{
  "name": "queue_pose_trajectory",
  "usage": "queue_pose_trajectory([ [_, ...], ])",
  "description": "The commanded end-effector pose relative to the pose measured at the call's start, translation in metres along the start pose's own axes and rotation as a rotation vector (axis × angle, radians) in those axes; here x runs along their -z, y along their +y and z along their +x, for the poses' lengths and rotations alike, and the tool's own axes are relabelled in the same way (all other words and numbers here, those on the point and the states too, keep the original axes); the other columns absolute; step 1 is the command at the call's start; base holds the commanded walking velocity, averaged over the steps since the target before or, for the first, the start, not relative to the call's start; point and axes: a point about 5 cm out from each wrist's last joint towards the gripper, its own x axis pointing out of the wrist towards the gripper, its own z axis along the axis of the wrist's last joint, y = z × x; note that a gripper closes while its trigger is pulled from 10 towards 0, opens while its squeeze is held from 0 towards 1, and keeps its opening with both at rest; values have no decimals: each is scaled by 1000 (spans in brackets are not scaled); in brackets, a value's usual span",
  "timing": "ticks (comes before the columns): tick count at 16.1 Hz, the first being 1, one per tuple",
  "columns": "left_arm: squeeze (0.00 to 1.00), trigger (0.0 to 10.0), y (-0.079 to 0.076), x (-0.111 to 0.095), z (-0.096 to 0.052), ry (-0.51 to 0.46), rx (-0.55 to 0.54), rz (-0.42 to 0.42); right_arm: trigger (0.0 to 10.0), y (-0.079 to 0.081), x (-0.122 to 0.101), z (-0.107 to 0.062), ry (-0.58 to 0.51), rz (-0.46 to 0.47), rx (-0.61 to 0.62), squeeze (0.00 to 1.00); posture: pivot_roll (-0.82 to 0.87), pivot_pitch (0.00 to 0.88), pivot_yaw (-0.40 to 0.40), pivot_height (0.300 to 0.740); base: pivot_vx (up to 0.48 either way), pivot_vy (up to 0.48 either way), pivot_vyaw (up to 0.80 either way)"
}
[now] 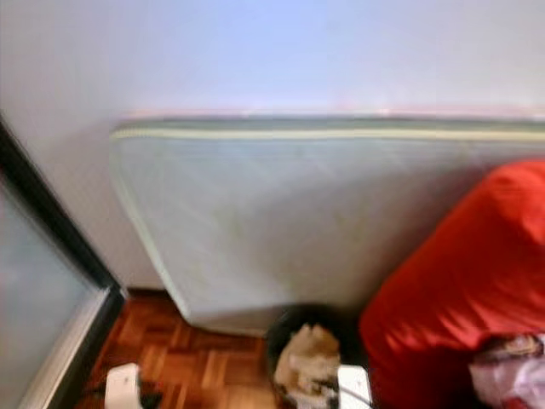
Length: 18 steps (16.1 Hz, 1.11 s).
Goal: Clean up the room
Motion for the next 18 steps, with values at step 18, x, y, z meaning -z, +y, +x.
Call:
queue_pose_trajectory([
  [18,0,10000,7,2,-2,11,-16,21,10000,9,-50,5,-230,13,-57,0,91,0,15,740,84,0,0],
])
